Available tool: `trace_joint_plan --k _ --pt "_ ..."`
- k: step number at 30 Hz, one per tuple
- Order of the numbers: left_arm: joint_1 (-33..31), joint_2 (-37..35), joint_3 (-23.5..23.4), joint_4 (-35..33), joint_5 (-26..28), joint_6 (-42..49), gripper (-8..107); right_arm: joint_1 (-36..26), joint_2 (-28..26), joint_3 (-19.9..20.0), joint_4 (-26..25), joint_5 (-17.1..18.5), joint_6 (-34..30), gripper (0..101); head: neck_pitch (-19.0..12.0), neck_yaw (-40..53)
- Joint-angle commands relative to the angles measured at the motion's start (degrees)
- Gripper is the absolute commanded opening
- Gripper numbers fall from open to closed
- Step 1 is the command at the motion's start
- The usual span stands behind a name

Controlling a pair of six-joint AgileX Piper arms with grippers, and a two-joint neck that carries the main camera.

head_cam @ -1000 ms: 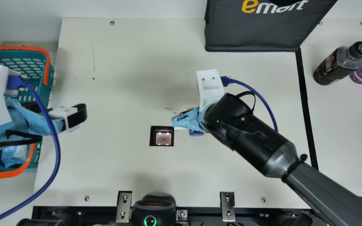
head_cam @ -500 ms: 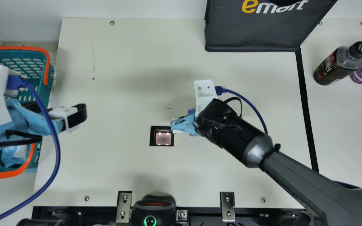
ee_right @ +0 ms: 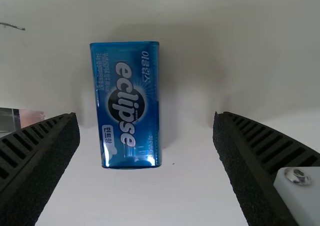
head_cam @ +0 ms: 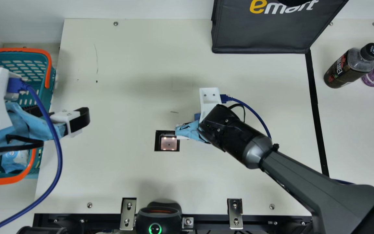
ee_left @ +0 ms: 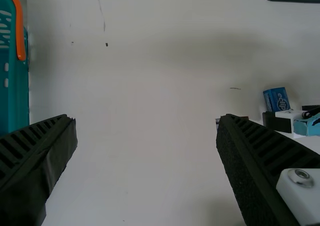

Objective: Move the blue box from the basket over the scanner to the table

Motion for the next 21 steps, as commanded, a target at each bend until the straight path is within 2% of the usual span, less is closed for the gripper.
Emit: trace_joint_plan --k 1,3,17,21 --pt "0.00 0.00 0.00 0.00 0.00 0.00 90 -0.07 0.18 0.15 0.34 -0.14 0.01 95 -1.75 0.00" --pt "0.00 0.00 0.00 0.00 0.00 0.00 90 -0.16 0.32 0.29 0.93 -0.51 -0.02 95 -1.75 0.00" --pt "0.00 0.00 0.00 0.00 0.00 0.00 90 -0.68 -0.15 0.77 3.15 -1.48 -0.49 2 -1.75 0.00" --pt "0.00 0.00 0.00 0.00 0.00 0.00 90 -0.79 -1.17 0.34 3.36 -0.82 -0.79 0 -1.75 0.00"
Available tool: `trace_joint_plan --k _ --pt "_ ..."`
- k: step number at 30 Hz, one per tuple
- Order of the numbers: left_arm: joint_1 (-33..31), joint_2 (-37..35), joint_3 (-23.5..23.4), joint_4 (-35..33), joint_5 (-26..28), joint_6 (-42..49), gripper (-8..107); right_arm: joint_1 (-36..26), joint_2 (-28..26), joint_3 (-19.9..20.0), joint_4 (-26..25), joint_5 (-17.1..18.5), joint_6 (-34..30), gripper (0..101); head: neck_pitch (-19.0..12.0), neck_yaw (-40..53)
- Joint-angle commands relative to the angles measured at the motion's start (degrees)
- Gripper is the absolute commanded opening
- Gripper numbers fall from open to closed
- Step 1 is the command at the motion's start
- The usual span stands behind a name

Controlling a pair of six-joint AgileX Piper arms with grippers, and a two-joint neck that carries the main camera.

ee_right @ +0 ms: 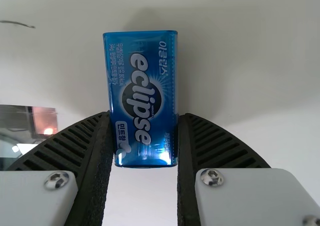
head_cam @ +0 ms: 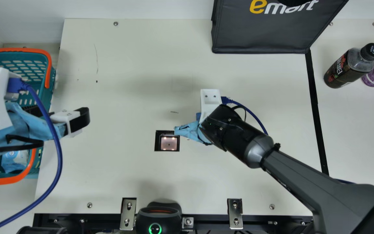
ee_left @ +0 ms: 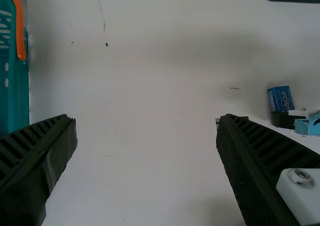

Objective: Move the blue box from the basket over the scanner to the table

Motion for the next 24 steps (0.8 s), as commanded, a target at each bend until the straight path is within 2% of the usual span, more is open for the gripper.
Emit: trace_joint_plan --k 1,15,19,24 --pt "0.00 0.00 0.00 0.00 0.00 0.00 90 -0.06 -0.58 -0.30 0.08 0.44 -0.18 0 -1.75 -0.09" --pt "0.00 0.00 0.00 0.00 0.00 0.00 90 -0.83 -6.11 -4.93 0.95 6.66 -3.48 0 -1.75 -0.09" --pt "0.00 0.00 0.00 0.00 0.00 0.00 90 -1.36 -7.46 -5.68 1.34 7.55 -4.51 0 -1.75 -5.44" --pt "0.00 0.00 0.00 0.00 0.00 0.00 90 -4.34 -10.54 -3.97 2.37 7.11 -6.69 0 -1.75 -12.11"
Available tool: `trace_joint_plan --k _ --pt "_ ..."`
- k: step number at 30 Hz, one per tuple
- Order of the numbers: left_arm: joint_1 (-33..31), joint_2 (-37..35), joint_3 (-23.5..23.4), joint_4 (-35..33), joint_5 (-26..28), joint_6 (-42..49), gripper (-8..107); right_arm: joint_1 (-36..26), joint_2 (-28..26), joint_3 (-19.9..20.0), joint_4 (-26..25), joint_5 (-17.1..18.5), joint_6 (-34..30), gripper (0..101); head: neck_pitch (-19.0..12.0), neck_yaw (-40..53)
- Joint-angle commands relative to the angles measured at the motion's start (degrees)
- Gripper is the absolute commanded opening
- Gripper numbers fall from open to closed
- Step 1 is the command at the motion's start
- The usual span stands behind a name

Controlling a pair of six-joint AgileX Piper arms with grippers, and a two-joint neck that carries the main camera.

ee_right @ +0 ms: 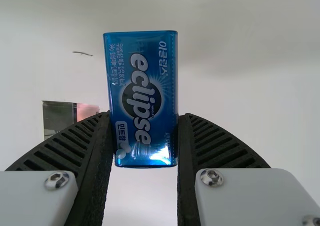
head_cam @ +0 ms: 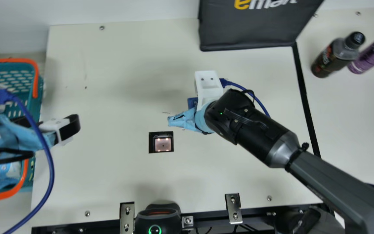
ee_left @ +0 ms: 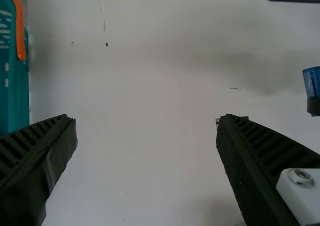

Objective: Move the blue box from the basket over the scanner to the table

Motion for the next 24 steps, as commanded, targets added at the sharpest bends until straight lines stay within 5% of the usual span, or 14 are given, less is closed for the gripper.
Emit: trace_joint_plan --k 1,6,24 --pt "0.00 0.00 0.00 0.00 0.00 0.00 90 -1.77 -1.63 1.15 0.52 -0.52 -1.04 0 -1.75 -5.19" --pt "0.00 0.00 0.00 0.00 0.00 0.00 90 -7.62 -6.42 4.96 2.09 -0.93 -4.63 0 -1.75 -11.82" --pt "0.00 0.00 0.00 0.00 0.00 0.00 90 -39.31 -22.61 16.31 10.38 3.54 -25.52 0 -1.75 -11.82"
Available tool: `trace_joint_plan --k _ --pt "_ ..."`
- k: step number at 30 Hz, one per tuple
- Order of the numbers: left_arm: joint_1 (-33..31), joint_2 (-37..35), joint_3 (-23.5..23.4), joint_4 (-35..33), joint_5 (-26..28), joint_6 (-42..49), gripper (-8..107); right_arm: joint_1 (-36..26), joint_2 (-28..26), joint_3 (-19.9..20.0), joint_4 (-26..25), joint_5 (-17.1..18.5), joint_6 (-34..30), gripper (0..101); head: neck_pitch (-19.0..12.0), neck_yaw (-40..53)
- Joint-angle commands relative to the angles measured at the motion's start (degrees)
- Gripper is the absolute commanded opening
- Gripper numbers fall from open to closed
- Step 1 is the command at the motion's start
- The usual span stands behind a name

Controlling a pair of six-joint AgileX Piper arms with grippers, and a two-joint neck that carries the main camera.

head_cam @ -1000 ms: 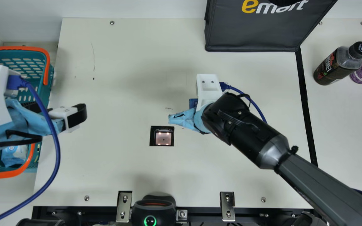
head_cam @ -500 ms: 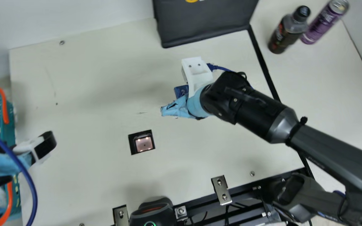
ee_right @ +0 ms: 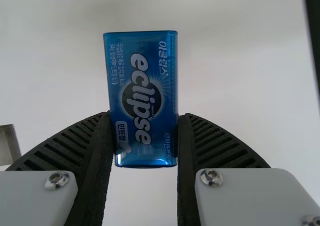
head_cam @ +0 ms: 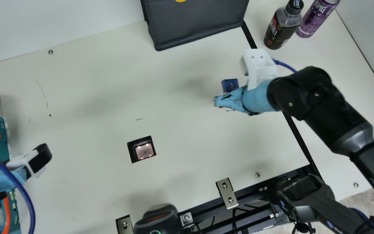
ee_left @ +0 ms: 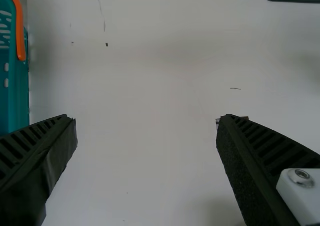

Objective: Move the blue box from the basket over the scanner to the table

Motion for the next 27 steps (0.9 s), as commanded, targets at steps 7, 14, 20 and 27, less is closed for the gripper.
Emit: trace_joint_plan --k 7,14,20,27 --pt "0.00 0.00 0.00 0.00 0.00 0.00 90 -18.49 -3.59 1.50 3.65 2.96 -12.59 0 -1.66 -0.13" --pt "0.00 0.00 0.00 0.00 0.00 0.00 90 -29.94 -4.09 1.24 6.37 5.14 -21.89 0 -1.66 -0.13" --pt "0.00 0.00 0.00 0.00 0.00 0.00 90 -38.43 -2.86 0.41 8.09 5.98 -29.37 0 -1.66 -0.13" --pt "0.00 0.00 0.00 0.00 0.00 0.00 90 -46.36 -0.07 -0.77 8.65 5.35 -36.79 0 -1.66 -0.13"
